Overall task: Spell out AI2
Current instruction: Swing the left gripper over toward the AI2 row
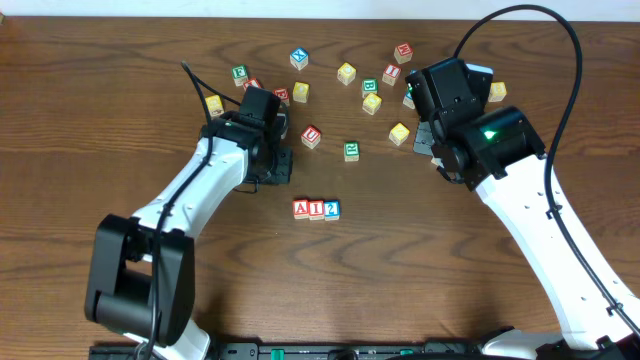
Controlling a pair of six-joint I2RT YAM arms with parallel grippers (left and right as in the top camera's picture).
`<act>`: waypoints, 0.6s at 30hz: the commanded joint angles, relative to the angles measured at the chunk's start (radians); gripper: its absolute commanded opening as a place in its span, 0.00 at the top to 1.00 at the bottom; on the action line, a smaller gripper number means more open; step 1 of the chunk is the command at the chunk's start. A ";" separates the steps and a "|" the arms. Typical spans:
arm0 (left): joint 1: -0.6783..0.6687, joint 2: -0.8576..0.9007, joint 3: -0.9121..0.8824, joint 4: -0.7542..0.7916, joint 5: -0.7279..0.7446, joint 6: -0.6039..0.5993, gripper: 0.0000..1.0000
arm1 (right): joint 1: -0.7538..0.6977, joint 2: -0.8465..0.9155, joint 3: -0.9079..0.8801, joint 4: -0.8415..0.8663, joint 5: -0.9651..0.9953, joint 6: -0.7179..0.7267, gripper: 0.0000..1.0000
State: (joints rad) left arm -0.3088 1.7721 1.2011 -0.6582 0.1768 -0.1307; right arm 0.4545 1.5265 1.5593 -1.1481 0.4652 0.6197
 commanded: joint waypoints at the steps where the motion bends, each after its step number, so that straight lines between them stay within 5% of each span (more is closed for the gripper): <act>1: 0.000 0.027 -0.006 0.008 -0.016 -0.005 0.93 | -0.004 -0.016 0.017 -0.004 -0.006 -0.006 0.94; 18: -0.047 0.053 -0.006 0.025 -0.016 0.006 0.92 | -0.004 -0.016 0.017 -0.004 -0.030 0.038 0.94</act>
State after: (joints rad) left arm -0.3328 1.8141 1.2011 -0.6312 0.1738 -0.1303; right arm 0.4545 1.5265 1.5593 -1.1511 0.4335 0.6407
